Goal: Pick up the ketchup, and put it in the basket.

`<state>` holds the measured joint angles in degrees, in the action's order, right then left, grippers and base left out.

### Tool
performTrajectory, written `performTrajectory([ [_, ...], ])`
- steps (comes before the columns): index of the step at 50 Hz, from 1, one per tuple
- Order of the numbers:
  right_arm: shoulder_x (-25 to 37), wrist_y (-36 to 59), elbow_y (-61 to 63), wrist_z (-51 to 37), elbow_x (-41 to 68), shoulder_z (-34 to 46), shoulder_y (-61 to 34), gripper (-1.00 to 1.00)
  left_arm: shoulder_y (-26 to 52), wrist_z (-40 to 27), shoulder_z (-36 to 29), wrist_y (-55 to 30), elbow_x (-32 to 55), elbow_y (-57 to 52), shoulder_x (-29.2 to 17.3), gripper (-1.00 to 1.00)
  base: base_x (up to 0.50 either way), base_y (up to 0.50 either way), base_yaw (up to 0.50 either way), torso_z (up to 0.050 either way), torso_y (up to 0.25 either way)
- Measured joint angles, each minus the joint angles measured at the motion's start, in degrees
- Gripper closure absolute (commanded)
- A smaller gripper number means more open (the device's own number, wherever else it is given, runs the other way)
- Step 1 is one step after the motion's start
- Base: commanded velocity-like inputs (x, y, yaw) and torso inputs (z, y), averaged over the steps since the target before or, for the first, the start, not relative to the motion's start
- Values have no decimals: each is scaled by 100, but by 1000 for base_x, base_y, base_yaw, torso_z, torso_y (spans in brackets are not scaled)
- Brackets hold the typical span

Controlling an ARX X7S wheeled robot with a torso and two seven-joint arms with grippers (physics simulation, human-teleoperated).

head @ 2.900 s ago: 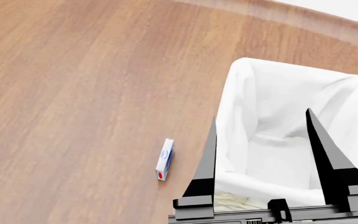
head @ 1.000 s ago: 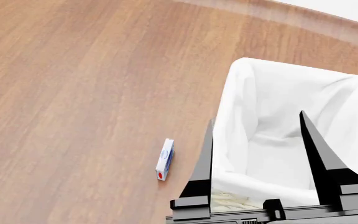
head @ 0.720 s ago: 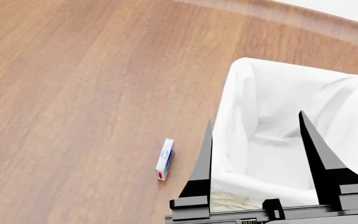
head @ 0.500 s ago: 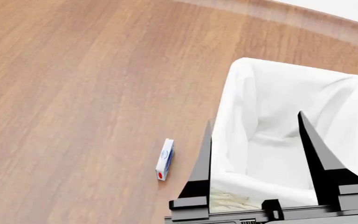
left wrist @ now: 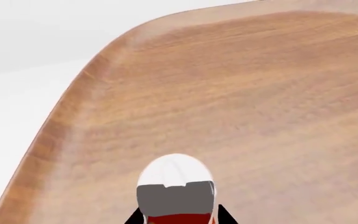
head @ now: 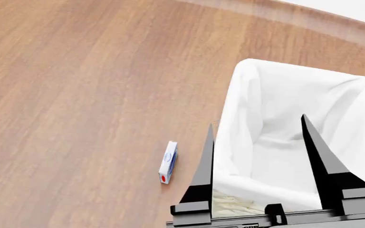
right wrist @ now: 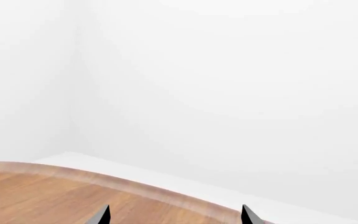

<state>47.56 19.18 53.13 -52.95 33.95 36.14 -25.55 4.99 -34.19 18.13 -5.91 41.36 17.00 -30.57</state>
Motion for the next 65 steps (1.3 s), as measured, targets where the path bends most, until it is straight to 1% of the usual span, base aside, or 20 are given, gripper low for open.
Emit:
performTrajectory([
  [19,7,-6,-8,-7,26,5,-30,-100,-44,83,-12,66,-25,-101,0,100,0,0,0,0,0],
  [33,12,-22,-22,-7,31,13,-40,-100,-154,99,-15,-93,142,-794,-150,100,0,0,0,0,0],
  [52,23,-31,-24,-21,38,26,-46,-100,-109,-87,96,-754,811,-2721,-818,100,0,0,0,0,0],
  [65,43,-38,-25,-38,58,19,-51,-100,637,0,-190,-1290,1281,-3280,-1367,100,0,0,0,0,0],
])
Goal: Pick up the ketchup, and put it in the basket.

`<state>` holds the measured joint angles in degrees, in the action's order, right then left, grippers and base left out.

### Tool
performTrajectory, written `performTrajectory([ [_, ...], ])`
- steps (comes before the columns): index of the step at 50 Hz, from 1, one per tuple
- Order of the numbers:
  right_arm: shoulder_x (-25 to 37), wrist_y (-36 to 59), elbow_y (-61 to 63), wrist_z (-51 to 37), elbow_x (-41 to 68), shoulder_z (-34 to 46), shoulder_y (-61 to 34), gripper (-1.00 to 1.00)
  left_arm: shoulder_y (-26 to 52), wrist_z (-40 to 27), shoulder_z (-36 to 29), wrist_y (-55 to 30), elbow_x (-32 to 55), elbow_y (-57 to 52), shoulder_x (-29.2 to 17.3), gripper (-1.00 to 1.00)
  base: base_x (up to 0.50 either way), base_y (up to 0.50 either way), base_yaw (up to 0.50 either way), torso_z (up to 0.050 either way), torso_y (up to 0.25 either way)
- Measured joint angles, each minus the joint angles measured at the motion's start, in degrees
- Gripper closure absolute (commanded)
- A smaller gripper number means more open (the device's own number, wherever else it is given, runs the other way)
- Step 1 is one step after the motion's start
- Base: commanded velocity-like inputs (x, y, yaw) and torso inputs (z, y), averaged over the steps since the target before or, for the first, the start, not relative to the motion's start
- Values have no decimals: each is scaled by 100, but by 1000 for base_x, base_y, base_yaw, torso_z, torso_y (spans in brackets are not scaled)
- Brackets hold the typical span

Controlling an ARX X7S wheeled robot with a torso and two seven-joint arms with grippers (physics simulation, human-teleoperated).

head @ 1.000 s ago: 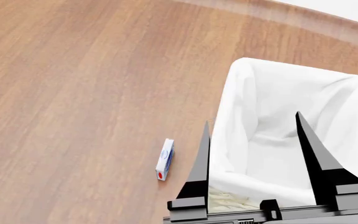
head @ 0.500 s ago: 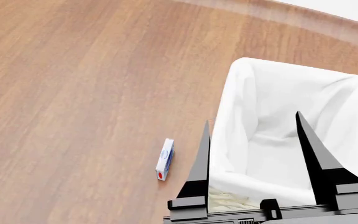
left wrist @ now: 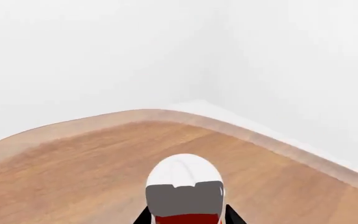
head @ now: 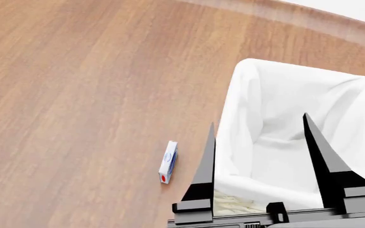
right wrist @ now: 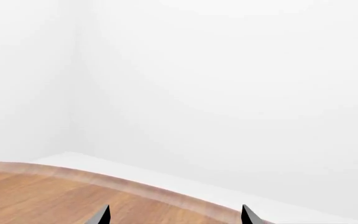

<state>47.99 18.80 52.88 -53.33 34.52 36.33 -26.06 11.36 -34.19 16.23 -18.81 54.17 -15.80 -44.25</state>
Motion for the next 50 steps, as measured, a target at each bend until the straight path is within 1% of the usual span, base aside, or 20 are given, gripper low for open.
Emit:
performTrajectory([
  [11,16,-40,-19,-10,10,-13,18,-100,975,217,-537,-546,357,-218,-400,100,0,0,0,0,0],
  [22,38,-96,-42,-12,37,-44,35,-100,1911,563,-1118,-1027,678,-280,-575,100,0,0,0,0,0],
  [34,60,-122,-49,-16,61,-63,37,-100,2657,983,-1503,-1410,1143,-234,-585,100,0,0,0,0,1],
  [50,86,-125,-31,-36,88,-74,31,-100,3354,1376,-1660,-1788,2027,-167,-467,100,0,0,0,0,0],
])
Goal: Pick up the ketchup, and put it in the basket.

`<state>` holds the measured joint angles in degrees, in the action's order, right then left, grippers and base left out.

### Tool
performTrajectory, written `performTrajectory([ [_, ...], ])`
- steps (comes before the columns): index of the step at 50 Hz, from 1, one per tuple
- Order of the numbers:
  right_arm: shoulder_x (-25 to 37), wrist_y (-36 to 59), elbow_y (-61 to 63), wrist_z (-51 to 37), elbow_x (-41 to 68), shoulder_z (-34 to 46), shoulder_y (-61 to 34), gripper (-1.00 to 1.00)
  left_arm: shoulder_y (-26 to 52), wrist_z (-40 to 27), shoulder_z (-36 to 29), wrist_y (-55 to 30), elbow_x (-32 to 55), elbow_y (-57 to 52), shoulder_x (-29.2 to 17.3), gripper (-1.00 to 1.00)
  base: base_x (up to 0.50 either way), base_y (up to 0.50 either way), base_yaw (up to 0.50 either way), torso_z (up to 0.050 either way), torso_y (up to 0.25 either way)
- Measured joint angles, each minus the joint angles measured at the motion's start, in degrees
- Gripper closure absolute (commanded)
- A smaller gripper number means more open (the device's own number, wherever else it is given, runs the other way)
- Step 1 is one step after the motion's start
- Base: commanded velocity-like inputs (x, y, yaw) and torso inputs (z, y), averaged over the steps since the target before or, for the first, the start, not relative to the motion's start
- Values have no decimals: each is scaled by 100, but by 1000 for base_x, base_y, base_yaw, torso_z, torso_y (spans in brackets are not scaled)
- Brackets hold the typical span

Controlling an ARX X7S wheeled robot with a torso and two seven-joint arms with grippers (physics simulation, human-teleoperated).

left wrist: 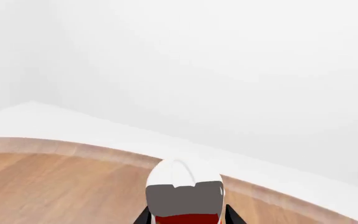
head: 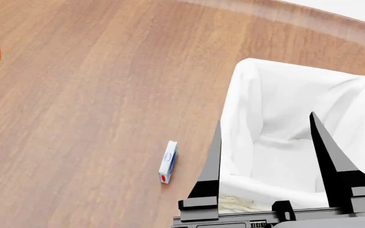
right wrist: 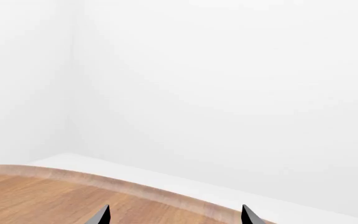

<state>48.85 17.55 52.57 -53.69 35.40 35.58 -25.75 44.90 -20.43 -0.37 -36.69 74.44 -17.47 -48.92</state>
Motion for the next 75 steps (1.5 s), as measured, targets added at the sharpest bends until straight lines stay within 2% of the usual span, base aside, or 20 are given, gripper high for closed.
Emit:
performTrajectory([
  [20,-3,-26,-28,6,-26,32,18,-100,1231,770,-914,-689,19,575,252,100,0,0,0,0,1],
  [44,-7,-83,-88,28,-60,57,43,-100,2423,2200,-2143,-1412,-482,1309,534,100,0,0,0,0,0],
  [75,-25,-6,-98,92,20,95,-67,-100,3968,3629,-3129,-2149,-915,1744,792,100,0,0,0,0,1],
])
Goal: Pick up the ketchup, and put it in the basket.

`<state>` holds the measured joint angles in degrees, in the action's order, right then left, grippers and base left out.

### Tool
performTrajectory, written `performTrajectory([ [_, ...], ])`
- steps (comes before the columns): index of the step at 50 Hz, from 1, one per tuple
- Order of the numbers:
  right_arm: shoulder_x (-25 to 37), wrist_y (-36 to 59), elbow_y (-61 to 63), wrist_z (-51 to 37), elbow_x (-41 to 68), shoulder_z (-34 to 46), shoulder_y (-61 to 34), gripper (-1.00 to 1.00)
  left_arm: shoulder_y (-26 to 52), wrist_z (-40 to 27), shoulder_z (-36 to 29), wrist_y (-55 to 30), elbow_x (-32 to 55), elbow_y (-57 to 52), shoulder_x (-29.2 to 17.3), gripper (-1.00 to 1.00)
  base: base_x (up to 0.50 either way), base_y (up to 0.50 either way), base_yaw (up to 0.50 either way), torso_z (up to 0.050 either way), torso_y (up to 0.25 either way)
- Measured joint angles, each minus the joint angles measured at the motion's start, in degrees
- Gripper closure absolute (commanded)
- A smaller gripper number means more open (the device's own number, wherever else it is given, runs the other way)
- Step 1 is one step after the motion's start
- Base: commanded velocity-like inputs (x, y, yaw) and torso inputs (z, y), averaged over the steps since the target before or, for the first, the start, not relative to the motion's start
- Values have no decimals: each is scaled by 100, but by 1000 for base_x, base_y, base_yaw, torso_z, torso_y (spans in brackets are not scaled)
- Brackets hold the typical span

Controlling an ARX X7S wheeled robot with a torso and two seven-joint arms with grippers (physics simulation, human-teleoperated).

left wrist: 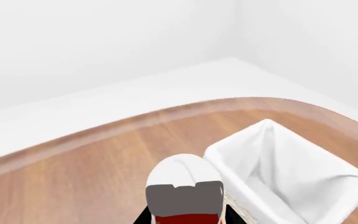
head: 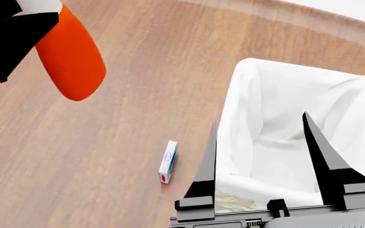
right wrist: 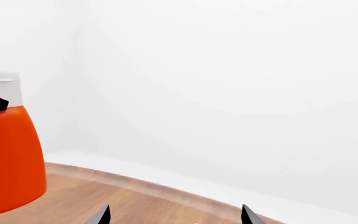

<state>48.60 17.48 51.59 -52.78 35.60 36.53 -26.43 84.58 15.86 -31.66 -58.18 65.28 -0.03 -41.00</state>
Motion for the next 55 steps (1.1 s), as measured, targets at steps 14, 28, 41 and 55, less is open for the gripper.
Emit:
performTrajectory([
  [14,126,-142,-115,760,586,-42,-318,-100,293,357,-290,-40,-185,14,137,100,0,0,0,0,1],
  [28,625,-765,-406,2359,1920,-336,-652,-100,387,498,-425,8,-293,47,242,100,0,0,0,1,0],
  [41,897,-705,-775,3427,2745,-418,-1198,-100,401,561,-496,40,-338,31,279,100,0,0,0,0,1],
  [55,787,-33,-1064,3849,2990,-218,-1974,-100,406,630,-559,15,-323,-75,253,100,0,0,0,0,1],
])
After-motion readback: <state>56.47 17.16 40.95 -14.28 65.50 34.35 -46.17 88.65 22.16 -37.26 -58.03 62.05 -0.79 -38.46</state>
